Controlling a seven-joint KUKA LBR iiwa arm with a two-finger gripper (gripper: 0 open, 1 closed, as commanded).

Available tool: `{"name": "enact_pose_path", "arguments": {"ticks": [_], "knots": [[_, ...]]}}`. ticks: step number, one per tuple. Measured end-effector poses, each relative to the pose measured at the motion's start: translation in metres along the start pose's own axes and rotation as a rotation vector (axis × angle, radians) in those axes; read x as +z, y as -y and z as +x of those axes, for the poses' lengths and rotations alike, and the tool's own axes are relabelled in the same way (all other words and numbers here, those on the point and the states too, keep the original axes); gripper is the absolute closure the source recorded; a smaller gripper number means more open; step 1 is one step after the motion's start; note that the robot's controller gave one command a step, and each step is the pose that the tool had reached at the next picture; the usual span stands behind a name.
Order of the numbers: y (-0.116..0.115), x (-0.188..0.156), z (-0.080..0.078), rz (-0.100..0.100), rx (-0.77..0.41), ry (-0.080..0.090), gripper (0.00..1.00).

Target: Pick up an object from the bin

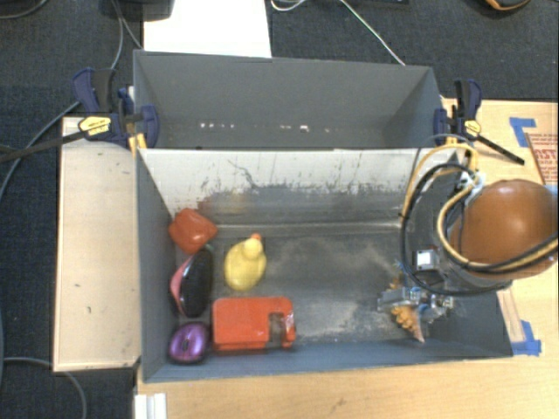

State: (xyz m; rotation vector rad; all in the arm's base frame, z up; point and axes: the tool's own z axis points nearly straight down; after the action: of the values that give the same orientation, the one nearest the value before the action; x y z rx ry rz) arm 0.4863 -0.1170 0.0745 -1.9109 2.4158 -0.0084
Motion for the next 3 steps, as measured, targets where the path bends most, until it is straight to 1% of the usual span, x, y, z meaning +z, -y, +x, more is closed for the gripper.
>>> {"name": "enact_pose_path", "arguments": {"ticks": [1,2,3], "knots": [[0.000,0.000,0.000,0.000,0.000,0.000,1.00],[0.001,-0.102,-0.006,-0.015,-0.016,0.000,1.00],[0.011,-0.014,0.001,0.004,-0.439,0.004,1.00]]}}
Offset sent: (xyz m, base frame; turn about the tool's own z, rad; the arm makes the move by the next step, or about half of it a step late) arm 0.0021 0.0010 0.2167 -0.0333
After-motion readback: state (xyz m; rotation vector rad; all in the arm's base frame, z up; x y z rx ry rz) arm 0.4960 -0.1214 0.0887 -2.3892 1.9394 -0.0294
